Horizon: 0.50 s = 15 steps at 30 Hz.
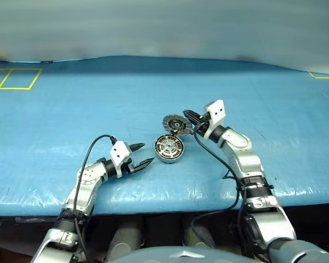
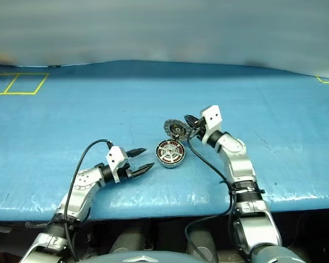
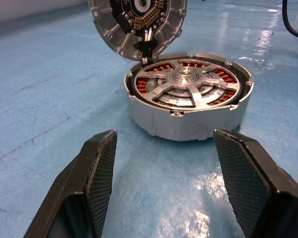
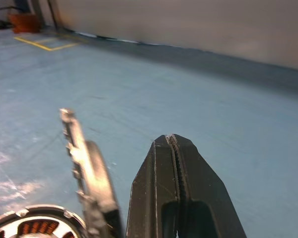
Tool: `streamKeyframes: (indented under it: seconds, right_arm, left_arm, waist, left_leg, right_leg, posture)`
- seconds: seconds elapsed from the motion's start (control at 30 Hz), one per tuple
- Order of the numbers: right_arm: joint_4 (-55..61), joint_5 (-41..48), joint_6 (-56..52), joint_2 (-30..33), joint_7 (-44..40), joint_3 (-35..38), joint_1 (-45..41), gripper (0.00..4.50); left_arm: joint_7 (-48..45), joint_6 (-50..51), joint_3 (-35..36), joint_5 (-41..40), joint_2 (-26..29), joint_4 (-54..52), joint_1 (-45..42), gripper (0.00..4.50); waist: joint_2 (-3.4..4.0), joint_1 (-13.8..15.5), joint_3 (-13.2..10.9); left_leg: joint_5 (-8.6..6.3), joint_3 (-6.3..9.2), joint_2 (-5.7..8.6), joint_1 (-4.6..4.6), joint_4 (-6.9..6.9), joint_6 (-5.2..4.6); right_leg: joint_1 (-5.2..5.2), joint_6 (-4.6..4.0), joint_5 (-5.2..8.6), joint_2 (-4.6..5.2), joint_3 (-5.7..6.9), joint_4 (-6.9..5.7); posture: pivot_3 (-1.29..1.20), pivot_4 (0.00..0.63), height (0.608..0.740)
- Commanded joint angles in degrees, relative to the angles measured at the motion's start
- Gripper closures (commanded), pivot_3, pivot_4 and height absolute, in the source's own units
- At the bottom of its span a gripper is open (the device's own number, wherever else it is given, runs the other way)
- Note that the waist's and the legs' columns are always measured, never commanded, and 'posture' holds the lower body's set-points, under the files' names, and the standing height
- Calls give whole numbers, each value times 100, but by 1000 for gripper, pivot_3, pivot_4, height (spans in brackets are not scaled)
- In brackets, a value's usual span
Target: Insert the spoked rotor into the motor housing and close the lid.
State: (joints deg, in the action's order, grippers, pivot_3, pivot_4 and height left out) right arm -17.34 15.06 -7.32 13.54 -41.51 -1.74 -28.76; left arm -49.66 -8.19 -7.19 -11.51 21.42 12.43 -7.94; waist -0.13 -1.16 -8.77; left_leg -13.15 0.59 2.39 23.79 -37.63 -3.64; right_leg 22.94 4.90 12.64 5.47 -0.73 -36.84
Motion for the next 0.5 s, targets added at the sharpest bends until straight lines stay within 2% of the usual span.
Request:
streamKeyframes:
  seconds: [0.03,0.23,0.33,0.5]
  right_arm:
    - [713,394,-401,17,-565,-213,97,4457]
    - [1778,12,-589,675,-1224,-1050,1042,4457]
    - [1832,-468,-472,883,-985,-1353,1358,4457]
    - [1507,-980,-123,825,-429,-1449,1516,4457]
  left_arm:
    - [58,71,178,-110,103,-348,97,1219]
    - [182,125,201,-52,111,-395,187,1219]
    - [175,184,177,-57,119,-423,212,1219]
    - [163,204,135,-33,123,-390,199,1219]
  waist:
    - [1,13,0]
    - [0,58,0]
    - [2,34,0]
    - [-2,43,4]
  left_leg:
    - [-1,2,0,0,2,1]
    - [-7,8,1,2,6,10]
    - [-7,7,-1,5,6,12]
    - [-14,12,-5,-12,6,37]
  right_leg:
    - [1,-1,0,4,1,0]
    - [3,-4,2,19,3,7]
    - [8,-19,10,19,3,6]
    - [-3,-50,28,13,0,1]
  posture:
    - [0,150,740]
    - [0,150,740]
    - [0,150,740]
    - [0,150,740]
